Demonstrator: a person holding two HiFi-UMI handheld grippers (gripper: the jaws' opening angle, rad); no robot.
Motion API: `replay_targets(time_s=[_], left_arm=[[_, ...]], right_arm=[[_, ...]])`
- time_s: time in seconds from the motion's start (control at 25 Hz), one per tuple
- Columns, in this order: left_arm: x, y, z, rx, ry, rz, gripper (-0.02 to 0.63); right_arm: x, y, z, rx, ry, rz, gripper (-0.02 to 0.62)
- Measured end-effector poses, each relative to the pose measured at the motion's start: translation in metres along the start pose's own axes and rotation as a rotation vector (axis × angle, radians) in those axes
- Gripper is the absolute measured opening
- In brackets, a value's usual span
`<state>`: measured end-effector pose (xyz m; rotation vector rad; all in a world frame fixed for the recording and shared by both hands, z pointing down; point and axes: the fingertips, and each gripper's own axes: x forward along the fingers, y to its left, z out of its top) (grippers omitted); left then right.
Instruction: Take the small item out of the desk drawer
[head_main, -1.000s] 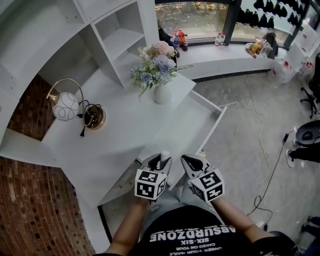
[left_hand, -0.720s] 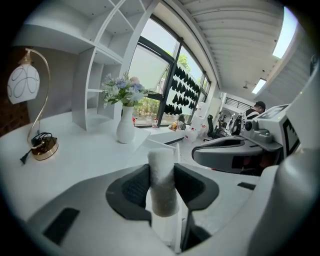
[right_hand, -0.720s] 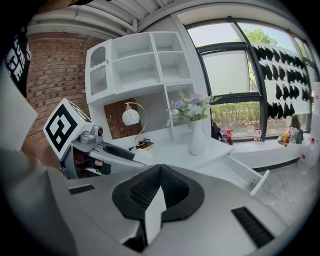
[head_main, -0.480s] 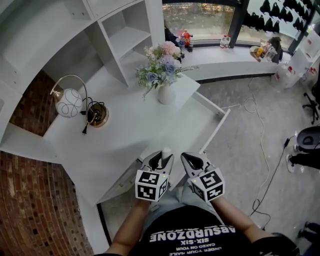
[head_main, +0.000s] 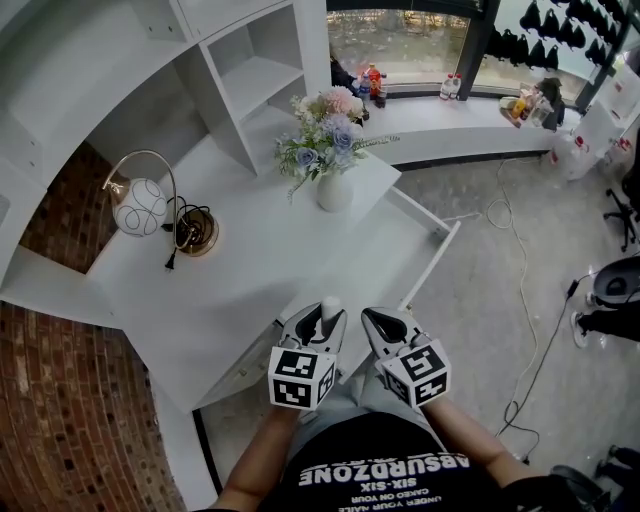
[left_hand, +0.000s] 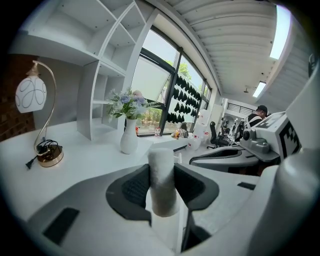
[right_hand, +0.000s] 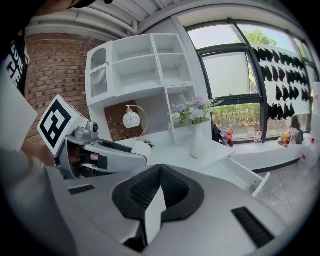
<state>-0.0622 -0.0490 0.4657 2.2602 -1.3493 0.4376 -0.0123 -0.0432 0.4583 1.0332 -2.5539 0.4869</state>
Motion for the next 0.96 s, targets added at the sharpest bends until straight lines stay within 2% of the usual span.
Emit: replay_targets(time_s=[0.96], left_arm=[[-0.013,0.001,0.002,-0.025,-0.034,-0.004,0.147]], right_arm=[[0.000,0.010,-0.001,-0.012,-0.013,-0.012,-0.003]])
